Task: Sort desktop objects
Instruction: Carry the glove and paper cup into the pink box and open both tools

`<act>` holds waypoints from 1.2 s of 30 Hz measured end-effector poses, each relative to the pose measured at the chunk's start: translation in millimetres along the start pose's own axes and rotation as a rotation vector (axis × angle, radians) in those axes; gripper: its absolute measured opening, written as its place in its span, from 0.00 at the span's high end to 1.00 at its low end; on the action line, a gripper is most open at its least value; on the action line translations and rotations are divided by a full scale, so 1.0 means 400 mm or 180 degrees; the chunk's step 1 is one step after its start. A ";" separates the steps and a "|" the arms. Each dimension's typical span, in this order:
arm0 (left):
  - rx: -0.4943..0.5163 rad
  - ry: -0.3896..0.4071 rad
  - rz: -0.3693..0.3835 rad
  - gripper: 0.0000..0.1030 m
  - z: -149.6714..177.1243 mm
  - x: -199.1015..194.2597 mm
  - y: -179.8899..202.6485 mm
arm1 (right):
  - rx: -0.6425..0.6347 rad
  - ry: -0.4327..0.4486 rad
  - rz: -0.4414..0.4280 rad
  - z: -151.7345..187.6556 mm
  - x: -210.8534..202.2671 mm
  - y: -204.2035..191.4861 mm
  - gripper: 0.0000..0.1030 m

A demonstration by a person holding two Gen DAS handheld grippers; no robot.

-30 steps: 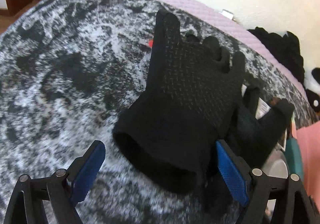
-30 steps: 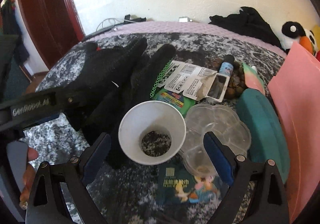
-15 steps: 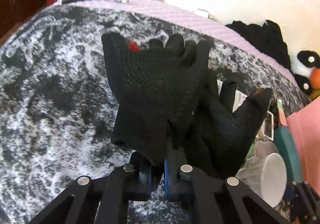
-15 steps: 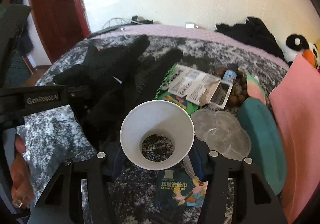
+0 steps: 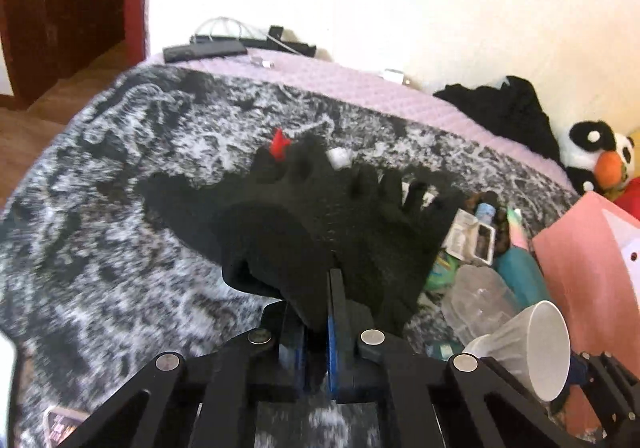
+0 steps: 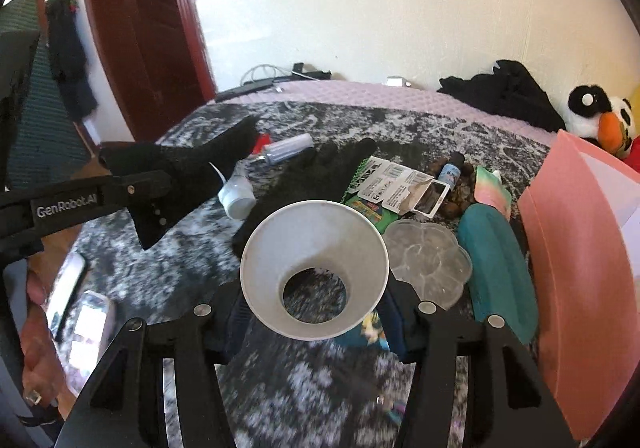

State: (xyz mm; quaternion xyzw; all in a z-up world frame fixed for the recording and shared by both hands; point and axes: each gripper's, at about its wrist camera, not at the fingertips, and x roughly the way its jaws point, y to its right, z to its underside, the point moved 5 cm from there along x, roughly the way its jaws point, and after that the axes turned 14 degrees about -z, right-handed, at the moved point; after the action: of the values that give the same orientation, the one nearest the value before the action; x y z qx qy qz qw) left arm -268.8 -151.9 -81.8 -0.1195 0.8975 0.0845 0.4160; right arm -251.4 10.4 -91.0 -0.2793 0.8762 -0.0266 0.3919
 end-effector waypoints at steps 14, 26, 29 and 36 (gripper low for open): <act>0.0132 0.0587 0.0234 0.97 0.085 -0.419 0.074 | -0.0228 0.0348 -0.0159 0.068 -0.350 -0.110 0.44; 0.0714 0.1085 0.0721 0.97 0.094 -0.681 0.397 | -0.0275 0.1138 0.0170 0.089 -0.734 -0.026 0.43; 0.0874 0.1106 0.0877 0.97 0.097 -0.705 0.505 | -0.0168 0.1344 0.0434 0.099 -0.823 0.053 0.43; 0.1242 0.1085 0.1228 0.97 0.112 -0.712 0.773 | 0.0380 0.1575 0.1011 0.112 -0.954 0.330 0.43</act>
State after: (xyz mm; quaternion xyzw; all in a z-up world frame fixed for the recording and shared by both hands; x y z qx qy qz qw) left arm -146.2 196.5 124.3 0.1224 0.9596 -0.0331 0.2511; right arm -77.0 324.1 99.5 -0.1002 0.9747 -0.0836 0.1815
